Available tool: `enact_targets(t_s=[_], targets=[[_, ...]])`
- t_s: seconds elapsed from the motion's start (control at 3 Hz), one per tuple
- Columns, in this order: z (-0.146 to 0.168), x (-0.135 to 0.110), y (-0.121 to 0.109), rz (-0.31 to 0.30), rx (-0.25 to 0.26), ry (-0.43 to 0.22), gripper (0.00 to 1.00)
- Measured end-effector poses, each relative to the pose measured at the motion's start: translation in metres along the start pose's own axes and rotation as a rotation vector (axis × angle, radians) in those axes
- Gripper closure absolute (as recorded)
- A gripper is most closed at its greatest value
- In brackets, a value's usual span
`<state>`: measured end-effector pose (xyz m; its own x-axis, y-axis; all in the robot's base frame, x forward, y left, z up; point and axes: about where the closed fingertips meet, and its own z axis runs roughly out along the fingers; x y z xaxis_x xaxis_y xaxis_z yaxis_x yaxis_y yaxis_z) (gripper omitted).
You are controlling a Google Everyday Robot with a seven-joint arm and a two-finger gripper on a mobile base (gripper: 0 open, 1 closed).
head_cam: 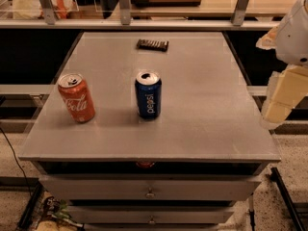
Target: Move rxbar chocolate near pepsi can
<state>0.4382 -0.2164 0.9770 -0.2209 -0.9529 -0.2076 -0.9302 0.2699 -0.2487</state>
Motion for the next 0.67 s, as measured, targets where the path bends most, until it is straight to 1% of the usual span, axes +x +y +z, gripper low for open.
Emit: enact_targets(t_s=[0.33,0.67], targets=[[-0.001,-0.001,-0.003,0.002,0.010,-0.012,0.00],[0.013,-0.011,-0.033,-0.013,0.022,-0.072,0.00]])
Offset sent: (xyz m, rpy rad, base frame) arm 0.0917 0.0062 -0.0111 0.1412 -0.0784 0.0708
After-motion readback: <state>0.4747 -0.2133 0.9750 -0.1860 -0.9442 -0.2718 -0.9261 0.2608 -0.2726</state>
